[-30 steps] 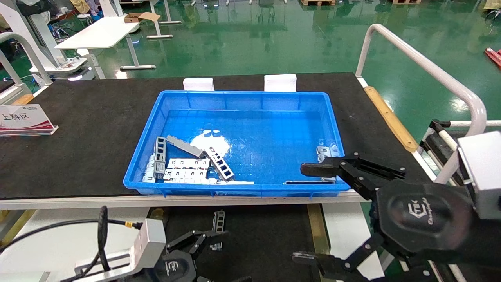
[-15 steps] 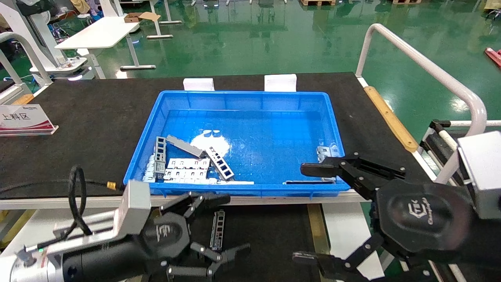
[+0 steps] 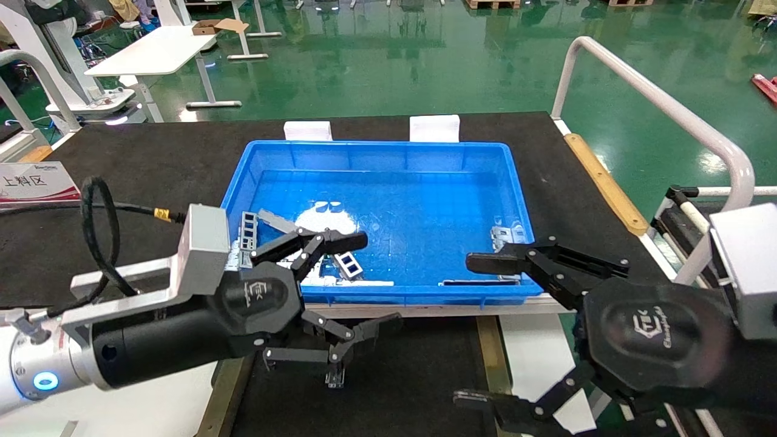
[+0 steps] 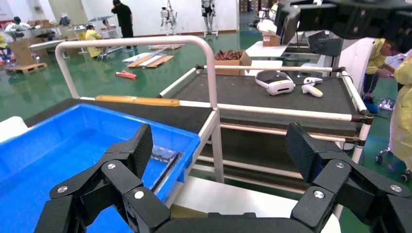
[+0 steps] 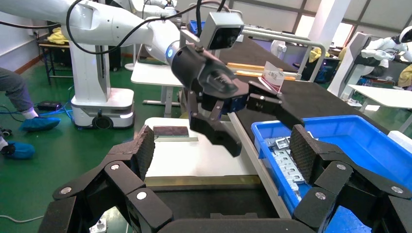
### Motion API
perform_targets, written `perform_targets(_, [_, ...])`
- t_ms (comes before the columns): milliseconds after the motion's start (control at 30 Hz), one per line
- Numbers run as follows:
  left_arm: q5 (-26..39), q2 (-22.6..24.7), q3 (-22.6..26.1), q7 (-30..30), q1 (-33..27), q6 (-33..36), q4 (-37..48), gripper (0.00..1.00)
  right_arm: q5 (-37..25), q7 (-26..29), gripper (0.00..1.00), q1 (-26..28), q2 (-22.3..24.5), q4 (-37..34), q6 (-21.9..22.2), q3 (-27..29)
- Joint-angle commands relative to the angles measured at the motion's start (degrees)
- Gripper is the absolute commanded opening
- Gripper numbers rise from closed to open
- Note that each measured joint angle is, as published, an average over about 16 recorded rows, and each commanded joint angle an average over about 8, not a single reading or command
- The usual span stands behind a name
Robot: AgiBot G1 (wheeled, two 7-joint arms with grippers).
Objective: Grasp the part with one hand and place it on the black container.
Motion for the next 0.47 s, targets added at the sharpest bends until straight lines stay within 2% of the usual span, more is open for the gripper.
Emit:
perform_targets(33, [0.26, 0.18, -0.01, -0.44, -1.07, 0.43, 0.23, 1.0, 0.0, 0.0, 1.0, 0.0, 0.0, 0.0, 0.0, 0.0])
perform_targets(467, [0.56, 0.32, -0.42, -1.21, -3.95, 2.02, 0.69, 1.0, 0.01, -0.01, 1.0, 0.0, 0.01, 0.0, 0.01, -0.02])
